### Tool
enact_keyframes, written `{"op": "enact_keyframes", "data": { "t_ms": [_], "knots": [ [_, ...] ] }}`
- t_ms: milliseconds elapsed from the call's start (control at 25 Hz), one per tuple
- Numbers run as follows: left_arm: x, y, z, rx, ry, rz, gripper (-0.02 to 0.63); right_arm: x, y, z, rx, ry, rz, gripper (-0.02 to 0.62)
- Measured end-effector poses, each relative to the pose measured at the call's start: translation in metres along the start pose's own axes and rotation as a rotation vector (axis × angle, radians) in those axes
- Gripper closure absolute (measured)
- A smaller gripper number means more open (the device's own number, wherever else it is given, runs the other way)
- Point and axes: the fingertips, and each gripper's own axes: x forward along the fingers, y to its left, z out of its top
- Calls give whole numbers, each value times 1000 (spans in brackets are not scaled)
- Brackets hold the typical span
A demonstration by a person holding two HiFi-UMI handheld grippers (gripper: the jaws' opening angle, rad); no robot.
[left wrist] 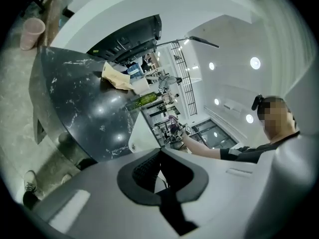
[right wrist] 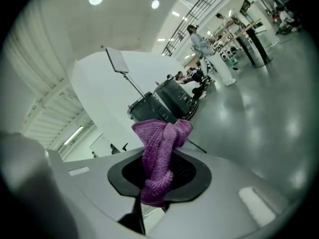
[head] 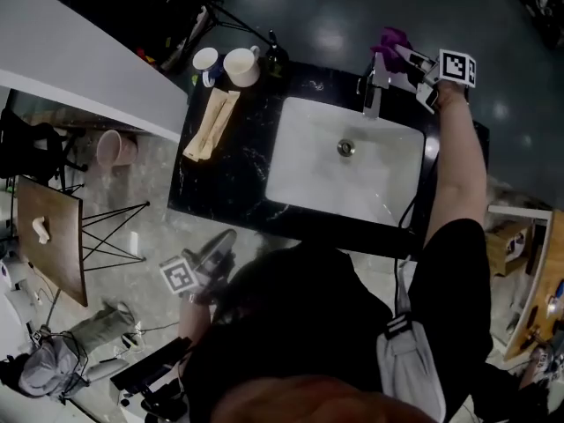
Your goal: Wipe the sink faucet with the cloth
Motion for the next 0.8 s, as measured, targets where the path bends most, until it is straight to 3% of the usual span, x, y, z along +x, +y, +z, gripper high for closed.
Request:
{"op": "enact_keyframes", "data": {
  "t_ms": [120,240,320,400,640,800],
  "knots": [
    [-12,-4,6,20,28,-45,604,-32,20,-2,-7,-100,-13,495],
    [-22,-7,19,75,62,-85,604,-61,67,-7,-121,-171,67,496],
    [-26,-9,25,88,89,-124,604,-76,98,-22,-144,-205,76,495],
    [-28,-15,27,90,117,-177,604,-83,147,-41,-168,-233,154,495],
    [-37,-26,34,148,201,-272,604,-95,262,-137,-93,-267,272,495],
    [-30,-47,27,181,280,-371,565,-86,323,-212,-24,-274,338,495]
  ]
}}
